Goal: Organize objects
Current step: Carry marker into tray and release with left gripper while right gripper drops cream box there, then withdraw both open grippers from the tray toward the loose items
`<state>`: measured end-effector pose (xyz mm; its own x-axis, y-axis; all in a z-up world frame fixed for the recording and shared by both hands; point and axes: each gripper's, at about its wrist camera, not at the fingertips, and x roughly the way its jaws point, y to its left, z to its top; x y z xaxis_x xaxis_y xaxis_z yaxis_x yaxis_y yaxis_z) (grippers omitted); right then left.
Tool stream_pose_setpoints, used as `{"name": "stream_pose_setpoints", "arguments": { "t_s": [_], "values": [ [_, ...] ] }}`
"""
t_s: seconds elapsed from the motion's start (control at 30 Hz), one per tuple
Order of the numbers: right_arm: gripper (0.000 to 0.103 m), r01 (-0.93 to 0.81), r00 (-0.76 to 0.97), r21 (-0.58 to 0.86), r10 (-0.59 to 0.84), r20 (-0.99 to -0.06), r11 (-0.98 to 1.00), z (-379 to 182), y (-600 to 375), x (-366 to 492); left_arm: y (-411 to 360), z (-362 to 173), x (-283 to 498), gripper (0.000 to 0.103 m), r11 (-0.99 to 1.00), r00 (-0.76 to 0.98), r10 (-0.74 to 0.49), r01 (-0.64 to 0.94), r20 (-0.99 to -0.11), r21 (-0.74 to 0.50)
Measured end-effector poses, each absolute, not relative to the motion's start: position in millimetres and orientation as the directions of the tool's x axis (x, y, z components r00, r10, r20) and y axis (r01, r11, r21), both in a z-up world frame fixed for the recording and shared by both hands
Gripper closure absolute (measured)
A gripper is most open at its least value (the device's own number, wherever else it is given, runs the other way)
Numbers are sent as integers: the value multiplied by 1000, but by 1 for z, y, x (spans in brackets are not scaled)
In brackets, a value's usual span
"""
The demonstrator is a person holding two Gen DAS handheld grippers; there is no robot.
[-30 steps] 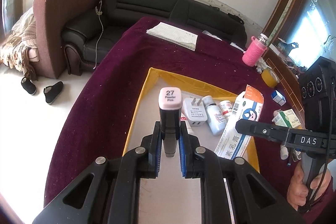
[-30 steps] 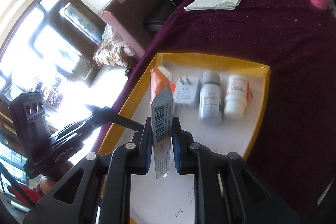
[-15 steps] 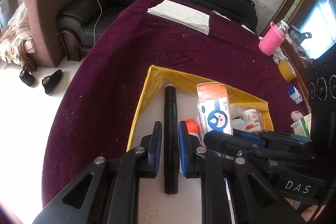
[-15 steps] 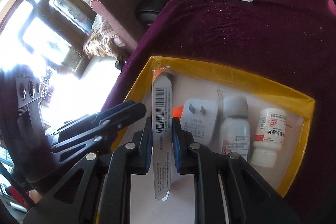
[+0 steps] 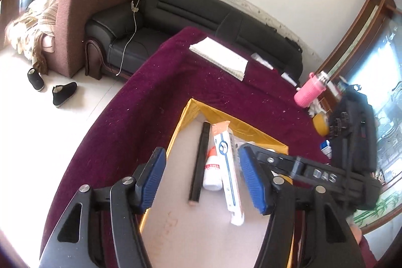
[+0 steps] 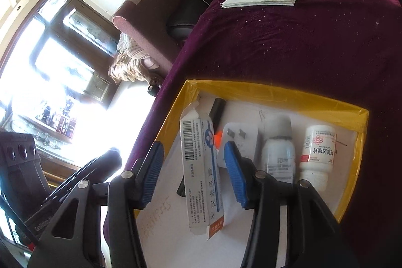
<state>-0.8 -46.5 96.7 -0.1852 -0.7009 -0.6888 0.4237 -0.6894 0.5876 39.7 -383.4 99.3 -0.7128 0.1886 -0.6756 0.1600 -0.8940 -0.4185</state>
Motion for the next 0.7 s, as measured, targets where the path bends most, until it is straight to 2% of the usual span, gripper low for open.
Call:
{"name": "stream_pose_setpoints", "arguments": {
  "t_s": [0.23, 0.4, 0.53, 0.7],
  "values": [
    [53, 364, -83, 638, -705, -704, -679, 62, -71, 4, -395, 99, 78, 47, -864, -746, 197, 175, -636, -473],
    [52, 276, 0, 709, -738, -675, -649, 36, -87, 4, -394, 98, 92, 47, -873, -751, 183, 172, -634, -456],
    [53, 300, -118, 610, -663, -739, -734, 44, -80, 1, -394, 96, 99, 47, -874, -754, 188, 163, -629, -458],
    [53, 333, -242, 526, -611, -754, -782, 74, -60, 0, -392, 94, 99, 47, -868, -757, 194, 164, -623, -469]
  ]
}}
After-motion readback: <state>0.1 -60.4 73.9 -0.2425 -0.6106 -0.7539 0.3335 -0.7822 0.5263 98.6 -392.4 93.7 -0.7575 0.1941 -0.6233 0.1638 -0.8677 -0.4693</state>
